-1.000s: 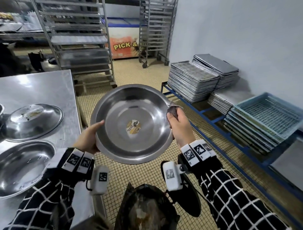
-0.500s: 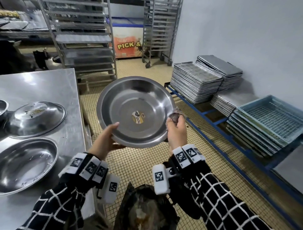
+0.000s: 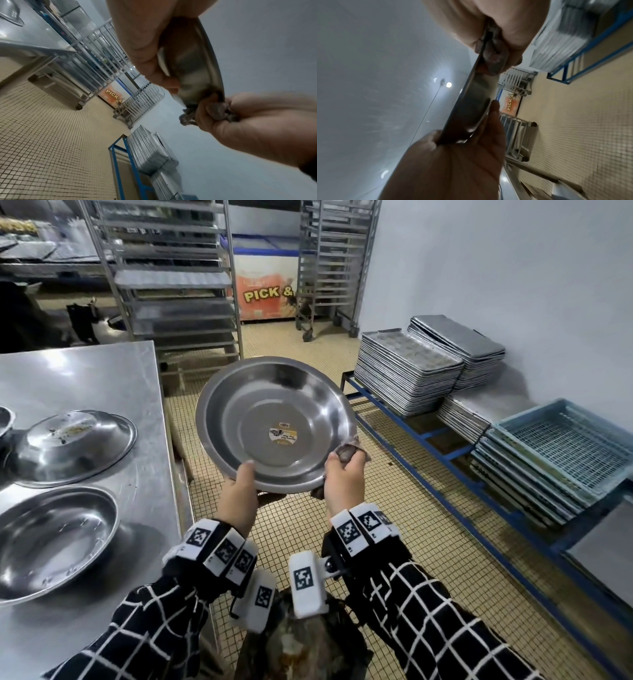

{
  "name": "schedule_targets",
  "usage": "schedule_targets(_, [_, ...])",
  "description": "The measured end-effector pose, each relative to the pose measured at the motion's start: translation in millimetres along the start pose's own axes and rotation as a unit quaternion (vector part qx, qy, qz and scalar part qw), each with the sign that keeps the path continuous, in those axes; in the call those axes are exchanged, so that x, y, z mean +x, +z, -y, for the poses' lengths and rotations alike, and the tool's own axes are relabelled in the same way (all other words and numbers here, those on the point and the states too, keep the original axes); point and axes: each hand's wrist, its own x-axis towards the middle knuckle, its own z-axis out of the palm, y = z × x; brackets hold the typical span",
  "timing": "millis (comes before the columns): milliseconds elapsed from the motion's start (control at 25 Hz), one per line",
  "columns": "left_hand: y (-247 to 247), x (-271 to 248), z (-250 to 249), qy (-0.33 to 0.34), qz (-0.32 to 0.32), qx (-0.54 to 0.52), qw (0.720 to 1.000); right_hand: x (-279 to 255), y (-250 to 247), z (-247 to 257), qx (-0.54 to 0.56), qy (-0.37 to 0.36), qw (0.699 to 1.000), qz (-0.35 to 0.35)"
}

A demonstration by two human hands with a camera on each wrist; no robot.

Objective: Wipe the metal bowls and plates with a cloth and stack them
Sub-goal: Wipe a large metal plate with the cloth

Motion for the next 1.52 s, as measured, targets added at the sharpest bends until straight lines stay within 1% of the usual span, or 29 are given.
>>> schedule_targets(80, [-2, -3, 1, 0.009, 0.060, 0.043, 0.997, 3, -5, -2, 0.008, 0.011, 1.000, -0.010])
schedule_targets(120, [-11, -2, -3, 0.014, 0.087, 0.046, 0.995, 7, -11, 1, 0.001, 0.006, 1.000, -0.007])
schedule_targets(200, [-34, 6, -19, 0.014, 0.104, -0.007, 0.994, 18, -28, 11, -0.038, -0.019, 0.999, 0.014])
schedule_targets(280, [-54, 14, -35, -0.007, 0.106, -0.075, 0.992, 28, -40, 22, -0.089, -0.047, 0.993, 0.062])
schedule_targets(360, [-59, 20, -44, -0.012, 0.071, -0.070, 0.995, 28, -41, 30, -0.128, -0.066, 0.985, 0.093])
schedule_targets(400, [-57, 21, -44, -0.008, 0.044, -0.054, 0.998, 26, -38, 31, -0.130, -0.071, 0.985, 0.089])
schedule_targets(520, [-37, 12, -32, 0.013, -0.028, -0.040, 0.999, 15, -29, 28, -0.097, -0.075, 0.992, 0.037])
schedule_targets(560, [-28, 7, -24, 0.012, -0.041, -0.046, 0.998, 10, -23, 25, -0.076, -0.068, 0.994, 0.029])
schedule_targets(600, [-18, 2, -16, 0.005, -0.037, -0.050, 0.998, 5, -18, 20, -0.053, -0.059, 0.997, 0.024])
schedule_targets(640, [-9, -5, -7, -0.005, -0.008, -0.043, 0.999, 0, -13, 16, -0.038, -0.051, 0.998, 0.018])
schedule_targets(680, [-2, -10, 1, -0.016, 0.036, -0.019, 0.999, -3, -8, 12, -0.030, -0.043, 0.999, 0.010])
schedule_targets(760, [1, -15, 8, -0.026, 0.130, 0.064, 0.989, -5, -8, 10, -0.023, -0.030, 0.999, 0.009])
schedule_targets(800, [-5, -14, 6, -0.024, 0.160, 0.090, 0.983, -2, -11, 12, -0.020, -0.025, 0.999, 0.013])
schedule_targets(840, [-14, -12, 1, -0.016, 0.173, 0.093, 0.980, 3, -16, 15, -0.019, -0.022, 0.999, 0.019])
schedule_targets(880, [-25, -8, -6, -0.002, 0.173, 0.074, 0.982, 9, -23, 18, -0.026, -0.022, 0.999, 0.024])
schedule_targets(960, [-46, -1, -25, 0.020, 0.171, -0.002, 0.985, 22, -36, 27, -0.075, -0.038, 0.996, 0.041])
schedule_targets(1000, [-52, 2, -35, 0.026, 0.164, -0.040, 0.985, 26, -40, 30, -0.102, -0.045, 0.992, 0.056])
schedule_targets(1040, [-56, 5, -43, 0.030, 0.139, -0.059, 0.988, 27, -41, 33, -0.120, -0.049, 0.989, 0.071])
schedule_targets(1120, [-56, 12, -47, 0.024, 0.051, -0.032, 0.998, 26, -39, 34, -0.133, -0.054, 0.986, 0.085])
schedule_targets(1160, [-53, 12, -44, 0.025, 0.021, -0.019, 0.999, 24, -37, 33, -0.132, -0.054, 0.987, 0.077])
schedule_targets(1280, [-28, -2, -33, 0.034, -0.003, -0.012, 0.999, 16, -29, 26, -0.102, -0.047, 0.993, 0.038])
schedule_targets(1320, [-19, -7, -28, 0.027, -0.004, -0.010, 1.000, 13, -25, 23, -0.086, -0.040, 0.995, 0.028])
schedule_targets(1400, [-2, -13, -16, -0.003, 0.025, -0.014, 1.000, 7, -19, 13, -0.043, -0.011, 0.999, 0.010])
schedule_targets(1480, [3, -13, -3, -0.013, 0.082, 0.056, 0.995, -1, -13, 5, -0.004, 0.023, 1.000, -0.007])
schedule_targets(1520, [2, -12, 2, -0.023, 0.116, 0.095, 0.988, -3, -13, 1, -0.002, 0.029, 0.999, -0.017])
